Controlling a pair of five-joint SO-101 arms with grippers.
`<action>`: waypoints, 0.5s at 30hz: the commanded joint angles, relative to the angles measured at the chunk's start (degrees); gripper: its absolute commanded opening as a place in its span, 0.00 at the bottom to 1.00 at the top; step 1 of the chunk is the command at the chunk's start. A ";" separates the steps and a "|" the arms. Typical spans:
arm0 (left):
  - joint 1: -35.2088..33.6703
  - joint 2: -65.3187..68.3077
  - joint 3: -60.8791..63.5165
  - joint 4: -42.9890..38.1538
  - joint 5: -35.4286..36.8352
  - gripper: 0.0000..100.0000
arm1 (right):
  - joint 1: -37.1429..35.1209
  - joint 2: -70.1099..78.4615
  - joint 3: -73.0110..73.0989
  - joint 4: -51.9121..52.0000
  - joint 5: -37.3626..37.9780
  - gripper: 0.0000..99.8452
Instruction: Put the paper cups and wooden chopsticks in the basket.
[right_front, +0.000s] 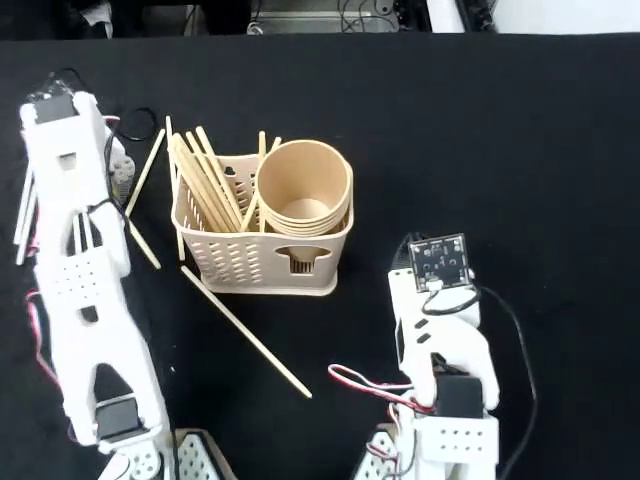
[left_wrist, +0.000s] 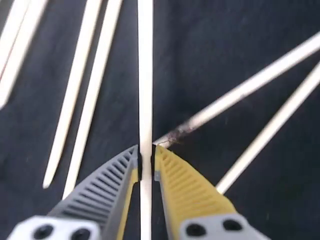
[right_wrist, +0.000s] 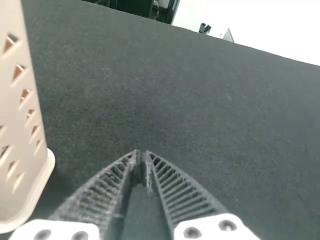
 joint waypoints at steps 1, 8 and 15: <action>-0.13 -18.02 14.29 0.26 -0.79 0.03 | -0.70 -3.91 -0.22 0.18 0.35 0.02; 0.75 -36.57 36.97 -11.08 -0.88 0.03 | -0.70 -3.91 -0.22 0.18 0.35 0.02; 3.21 -61.89 65.10 -29.80 -0.70 0.03 | -0.70 -3.91 -0.22 0.18 0.35 0.02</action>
